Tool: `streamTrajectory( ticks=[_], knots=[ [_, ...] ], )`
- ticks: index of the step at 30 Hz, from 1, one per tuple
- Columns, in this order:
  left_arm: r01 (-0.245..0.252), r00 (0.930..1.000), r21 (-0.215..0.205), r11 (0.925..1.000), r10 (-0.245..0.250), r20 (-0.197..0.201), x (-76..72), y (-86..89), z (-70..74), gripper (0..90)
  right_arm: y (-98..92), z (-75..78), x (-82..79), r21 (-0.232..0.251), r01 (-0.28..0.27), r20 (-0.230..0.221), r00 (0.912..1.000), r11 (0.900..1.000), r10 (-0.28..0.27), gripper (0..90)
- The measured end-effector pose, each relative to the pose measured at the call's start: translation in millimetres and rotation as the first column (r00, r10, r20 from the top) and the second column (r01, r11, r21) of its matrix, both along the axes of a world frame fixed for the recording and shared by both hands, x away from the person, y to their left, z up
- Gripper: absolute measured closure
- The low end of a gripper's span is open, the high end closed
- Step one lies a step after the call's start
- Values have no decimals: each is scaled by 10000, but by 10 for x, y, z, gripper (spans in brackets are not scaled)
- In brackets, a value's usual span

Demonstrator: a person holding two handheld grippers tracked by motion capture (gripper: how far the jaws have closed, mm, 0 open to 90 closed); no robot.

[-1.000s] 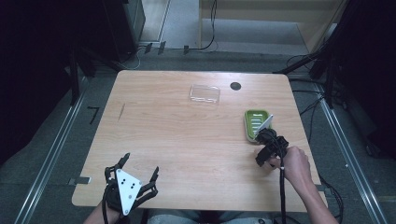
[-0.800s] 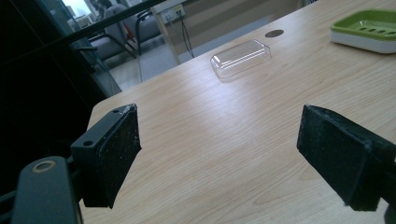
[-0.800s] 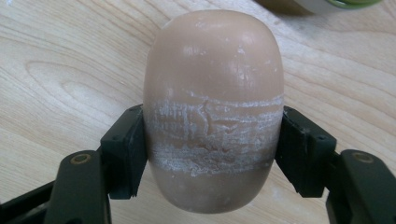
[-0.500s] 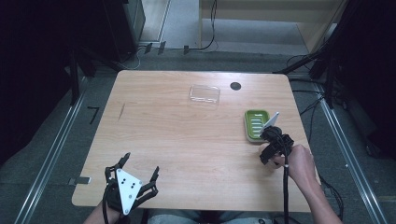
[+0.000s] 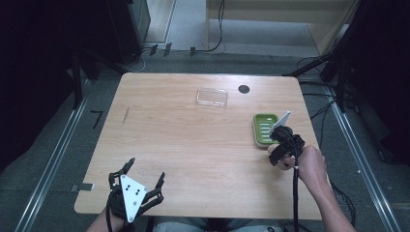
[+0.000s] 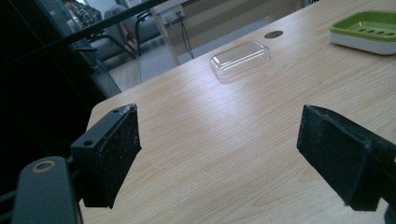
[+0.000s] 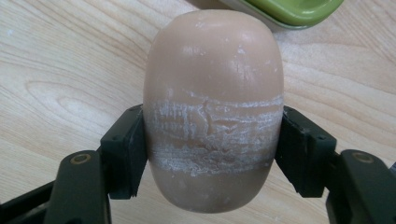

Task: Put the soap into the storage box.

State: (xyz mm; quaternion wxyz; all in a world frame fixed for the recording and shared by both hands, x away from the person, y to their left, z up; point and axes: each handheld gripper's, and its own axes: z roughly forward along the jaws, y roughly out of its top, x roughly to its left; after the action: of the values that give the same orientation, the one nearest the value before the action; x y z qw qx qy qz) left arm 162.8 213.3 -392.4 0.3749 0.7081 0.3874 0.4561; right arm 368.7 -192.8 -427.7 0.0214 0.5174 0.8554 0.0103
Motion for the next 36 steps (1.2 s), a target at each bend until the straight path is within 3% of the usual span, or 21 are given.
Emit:
streamTrajectory(
  ticks=[36],
  knots=[
    [28, 10000, 49, 10000, -28, 10, 1, -5, -2, 140, 69, 218, 317, 474, 320, 209, 9992, 9984, -330, 333]
  ],
)
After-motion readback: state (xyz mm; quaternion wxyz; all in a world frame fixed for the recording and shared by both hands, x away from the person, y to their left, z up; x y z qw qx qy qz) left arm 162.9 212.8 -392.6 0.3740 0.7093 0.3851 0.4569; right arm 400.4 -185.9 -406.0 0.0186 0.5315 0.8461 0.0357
